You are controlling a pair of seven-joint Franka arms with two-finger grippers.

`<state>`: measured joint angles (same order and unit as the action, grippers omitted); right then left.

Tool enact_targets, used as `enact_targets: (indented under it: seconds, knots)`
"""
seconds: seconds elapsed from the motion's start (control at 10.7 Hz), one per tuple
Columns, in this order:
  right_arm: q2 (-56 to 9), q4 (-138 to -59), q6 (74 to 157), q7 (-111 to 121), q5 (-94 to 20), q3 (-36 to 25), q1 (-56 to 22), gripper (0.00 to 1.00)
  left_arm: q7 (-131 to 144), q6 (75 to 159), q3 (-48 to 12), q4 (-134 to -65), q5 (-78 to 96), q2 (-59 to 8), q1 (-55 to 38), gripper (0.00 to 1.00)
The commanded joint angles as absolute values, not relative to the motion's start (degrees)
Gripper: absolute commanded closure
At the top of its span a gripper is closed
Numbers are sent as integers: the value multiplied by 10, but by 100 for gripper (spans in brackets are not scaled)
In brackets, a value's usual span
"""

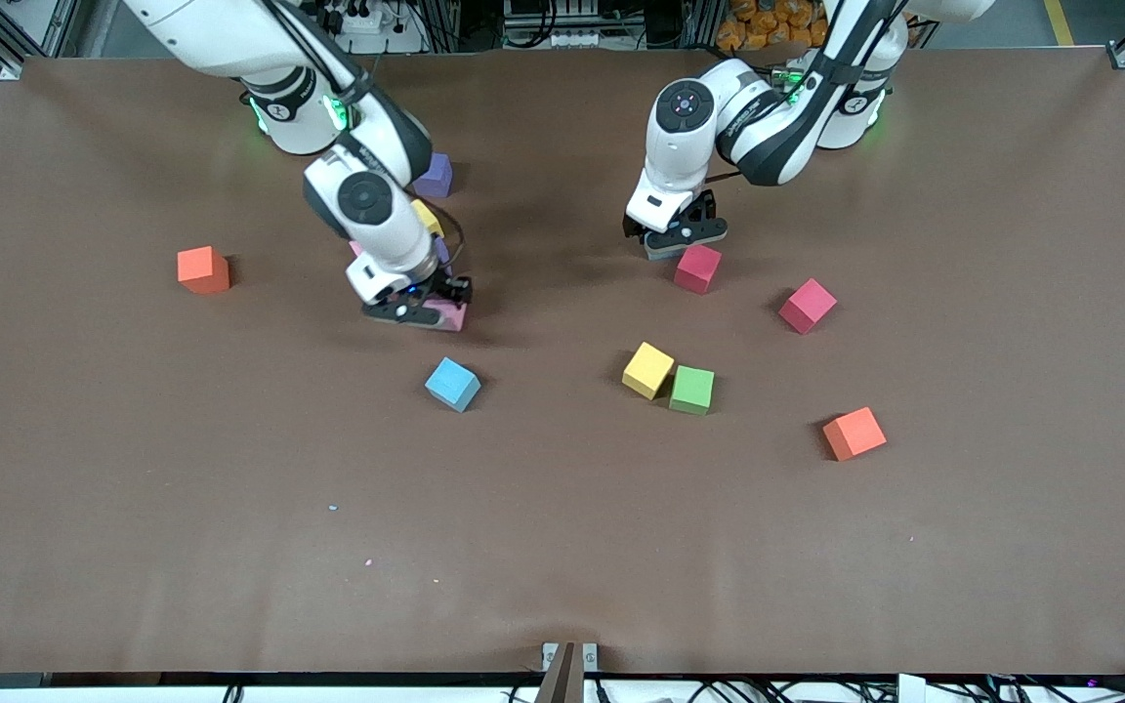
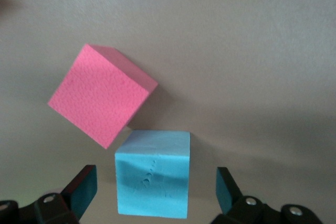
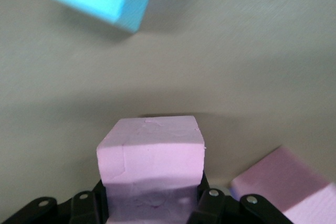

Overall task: Arrange 11 blocks into digit 3
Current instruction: 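Place the pink and cyan blocks side by side with both grippers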

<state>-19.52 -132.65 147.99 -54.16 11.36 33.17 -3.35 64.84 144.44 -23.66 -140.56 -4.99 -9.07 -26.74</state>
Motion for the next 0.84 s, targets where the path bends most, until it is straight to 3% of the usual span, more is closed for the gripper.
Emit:
enact_targets:
  seconds: [0.0, 0.37, 0.75]
  knots:
    - [-189, -1322, 1455, -613, 127, 382, -40, 100, 662, 1487, -241, -1427, -56, -95, -272, 0]
    - [-194, -1328, 1427, -704, 127, 473, -61, 100, 662, 1489, -242, -1433, -57, -104, -272, 0]
    - [-199, -1353, 1444, -730, 127, 476, -98, 100, 676, 1512, -241, -1437, -57, -119, -275, 0]
